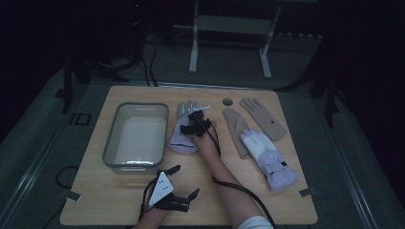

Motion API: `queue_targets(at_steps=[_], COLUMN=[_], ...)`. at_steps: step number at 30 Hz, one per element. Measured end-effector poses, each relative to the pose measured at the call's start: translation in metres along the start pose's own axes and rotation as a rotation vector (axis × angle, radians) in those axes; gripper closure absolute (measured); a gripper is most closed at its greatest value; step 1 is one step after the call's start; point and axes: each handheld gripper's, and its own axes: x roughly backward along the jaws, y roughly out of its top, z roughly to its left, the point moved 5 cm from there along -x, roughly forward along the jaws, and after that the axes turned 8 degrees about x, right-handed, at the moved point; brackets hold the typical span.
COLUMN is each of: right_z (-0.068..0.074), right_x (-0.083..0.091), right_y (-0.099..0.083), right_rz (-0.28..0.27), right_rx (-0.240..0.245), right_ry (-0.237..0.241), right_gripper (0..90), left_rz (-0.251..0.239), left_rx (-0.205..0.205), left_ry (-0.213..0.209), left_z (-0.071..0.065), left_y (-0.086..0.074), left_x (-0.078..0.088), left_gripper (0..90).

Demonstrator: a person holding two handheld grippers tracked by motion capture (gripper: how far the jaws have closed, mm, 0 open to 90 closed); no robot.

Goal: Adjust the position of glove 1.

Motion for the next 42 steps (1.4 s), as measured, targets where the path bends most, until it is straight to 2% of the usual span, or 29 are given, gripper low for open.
queue_targets(at_steps=[4,10,11,14,17,22,24,29,32,38,42], right_z=[0.002,0.008,0.009,0.009,0.008,0.001,-0.002,-0.007,-0.009,-0.01,-0.011], right_x=[0.001,0.003,0.003,0.005,0.01,0.024,0.032,0.05,0.063,0.103,0.131], right_y=[-0.001,-0.001,-0.001,0.0,0.002,0.007,0.009,0.012,0.015,0.024,0.028], right_rz=[-0.008,-0.013,-0.013,-0.012,-0.017,-0.037,-0.044,-0.052,-0.074,-0.145,-0.182], right_rx=[0.015,0.019,0.015,-0.013,-0.056,-0.054,-0.059,-0.012,-0.018,0.037,0.057], right_ry=[0.006,0.027,0.034,0.042,0.052,0.047,0.062,0.055,0.074,0.12,0.123], right_gripper=[36.2,66.4,71.2,78.0,80.4,80.7,80.6,80.6,80.5,80.3,80.2], left_rz=[0.0,0.001,0.001,0.002,0.001,0.001,0.001,0.002,0.002,0.001,0.0], left_rx=[0.0,0.001,0.001,0.0,0.001,0.003,0.003,0.003,0.003,0.007,0.004], left_ry=[0.0,0.0,-0.001,-0.001,-0.003,-0.004,-0.004,-0.002,0.0,0.001,0.003], left_z=[0.0,0.0,0.0,0.0,0.0,0.0,0.0,0.0,0.0,0.001,0.0], left_y=[0.0,0.0,0.0,0.0,0.0,0.0,0.0,0.0,0.0,0.0,0.0], left_x=[0.0,0.0,0.0,0.0,0.0,0.0,0.0,0.0,0.0,0.0,0.0], left_gripper=[0.1,0.1,0.1,0.1,0.1,0.1,0.1,0.1,0.1,0.1,0.1])
